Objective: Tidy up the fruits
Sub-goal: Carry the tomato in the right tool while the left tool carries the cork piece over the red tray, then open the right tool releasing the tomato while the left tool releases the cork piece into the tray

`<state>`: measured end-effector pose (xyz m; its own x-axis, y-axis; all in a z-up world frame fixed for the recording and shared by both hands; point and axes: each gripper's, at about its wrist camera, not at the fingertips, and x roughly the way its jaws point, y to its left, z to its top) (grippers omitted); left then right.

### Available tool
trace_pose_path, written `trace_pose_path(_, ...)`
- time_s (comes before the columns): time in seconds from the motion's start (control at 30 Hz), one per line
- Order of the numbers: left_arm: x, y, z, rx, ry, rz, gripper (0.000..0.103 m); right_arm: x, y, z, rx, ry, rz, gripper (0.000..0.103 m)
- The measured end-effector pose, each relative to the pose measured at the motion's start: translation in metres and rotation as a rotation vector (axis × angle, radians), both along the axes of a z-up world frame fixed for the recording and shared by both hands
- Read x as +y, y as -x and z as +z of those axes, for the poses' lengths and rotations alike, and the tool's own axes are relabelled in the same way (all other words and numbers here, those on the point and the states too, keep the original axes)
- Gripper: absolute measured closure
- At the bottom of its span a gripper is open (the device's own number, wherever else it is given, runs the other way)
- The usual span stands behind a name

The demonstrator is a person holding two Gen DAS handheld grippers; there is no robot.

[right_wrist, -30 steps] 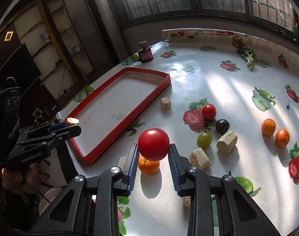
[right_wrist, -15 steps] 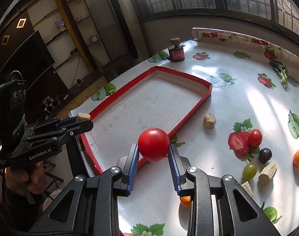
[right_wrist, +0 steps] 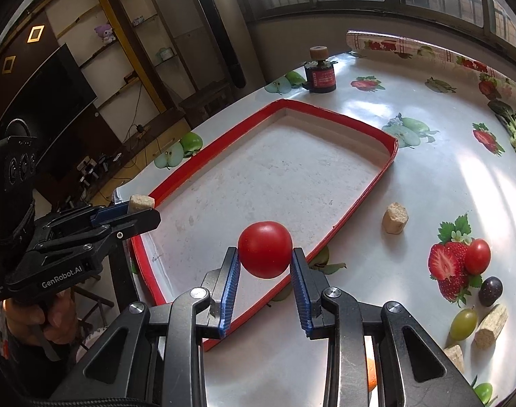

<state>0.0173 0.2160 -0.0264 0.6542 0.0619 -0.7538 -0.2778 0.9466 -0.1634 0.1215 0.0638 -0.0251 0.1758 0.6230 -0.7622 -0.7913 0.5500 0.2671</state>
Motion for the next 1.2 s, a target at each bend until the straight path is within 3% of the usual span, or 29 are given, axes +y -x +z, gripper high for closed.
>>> trace_pose_path(0.6, 0.022, -0.031, -0.032, 0.115, -0.007, 0.036, 0.079, 0.057, -0.044, -0.030, -0.032, 0.102, -0.002, 0.072)
trace_pose_path(0.9, 0.019, -0.035, -0.048, 0.167, -0.014, 0.039, 0.078, 0.068, -0.044, -0.045, -0.065, 0.159, 0.017, 0.070)
trace_pose_path(0.93, 0.019, -0.036, -0.048, 0.169, -0.013, 0.041, 0.076, 0.068, -0.044, -0.045, -0.060, 0.155, 0.019, 0.067)
trace_pose_path(1.07, 0.020, -0.032, -0.043, 0.164, -0.023, 0.067, 0.047, 0.064, -0.042, -0.039, -0.053, 0.140, 0.014, 0.049)
trace_pose_path(1.2, 0.020, -0.026, -0.035, 0.144, -0.028, 0.076, 0.047, 0.052, -0.040, -0.027, -0.062, 0.115, -0.001, 0.049)
